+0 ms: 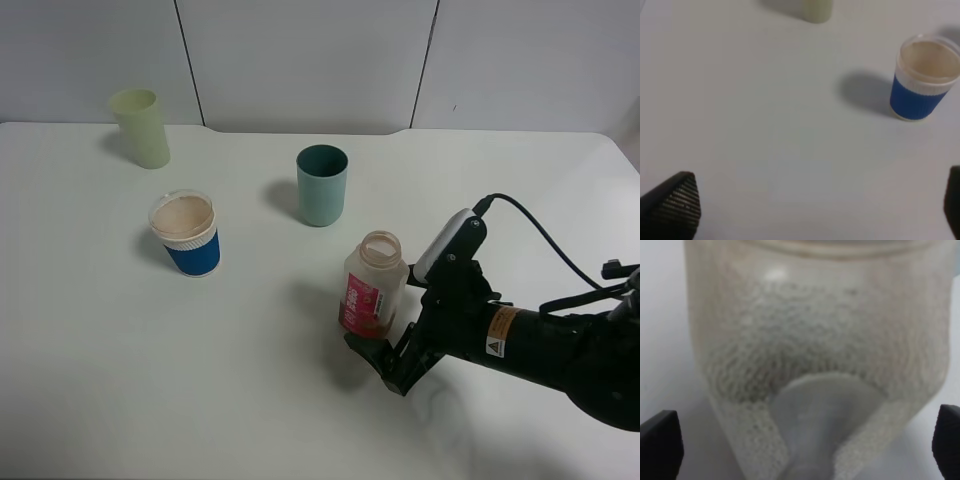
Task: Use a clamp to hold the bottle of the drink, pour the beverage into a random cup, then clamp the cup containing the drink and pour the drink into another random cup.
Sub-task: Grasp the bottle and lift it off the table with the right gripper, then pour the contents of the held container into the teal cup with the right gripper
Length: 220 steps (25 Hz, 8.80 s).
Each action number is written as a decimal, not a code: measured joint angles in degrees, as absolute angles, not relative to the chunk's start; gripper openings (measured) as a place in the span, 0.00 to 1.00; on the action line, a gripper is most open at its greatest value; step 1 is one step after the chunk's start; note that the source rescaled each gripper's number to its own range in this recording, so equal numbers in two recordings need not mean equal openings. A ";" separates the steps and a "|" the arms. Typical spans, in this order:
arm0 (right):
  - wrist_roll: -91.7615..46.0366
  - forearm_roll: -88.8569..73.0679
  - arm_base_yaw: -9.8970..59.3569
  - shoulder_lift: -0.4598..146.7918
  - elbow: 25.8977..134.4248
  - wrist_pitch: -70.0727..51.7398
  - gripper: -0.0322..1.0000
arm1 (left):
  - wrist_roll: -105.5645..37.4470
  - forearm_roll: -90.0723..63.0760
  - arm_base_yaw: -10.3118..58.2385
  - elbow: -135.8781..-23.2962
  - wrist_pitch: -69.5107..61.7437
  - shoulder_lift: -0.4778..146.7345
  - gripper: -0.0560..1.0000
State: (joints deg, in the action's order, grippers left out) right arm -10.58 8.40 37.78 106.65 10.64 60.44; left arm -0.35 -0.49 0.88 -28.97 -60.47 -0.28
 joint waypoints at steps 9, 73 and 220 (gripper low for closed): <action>-10.62 6.02 37.78 106.65 10.64 63.20 1.00 | -0.35 -0.49 0.88 -28.97 -60.47 -0.28 0.99; -7.35 -11.20 38.00 97.19 10.64 62.99 0.03 | -0.35 -0.49 0.88 -28.97 -60.47 -0.28 0.99; -15.50 29.75 26.05 108.15 69.51 -12.55 0.03 | -0.35 -0.49 0.88 -28.97 -60.47 -0.28 0.99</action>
State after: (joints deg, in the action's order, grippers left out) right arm -15.50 29.75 26.05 108.15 69.51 -12.55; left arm -0.35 -0.49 0.88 -28.97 -60.47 -0.28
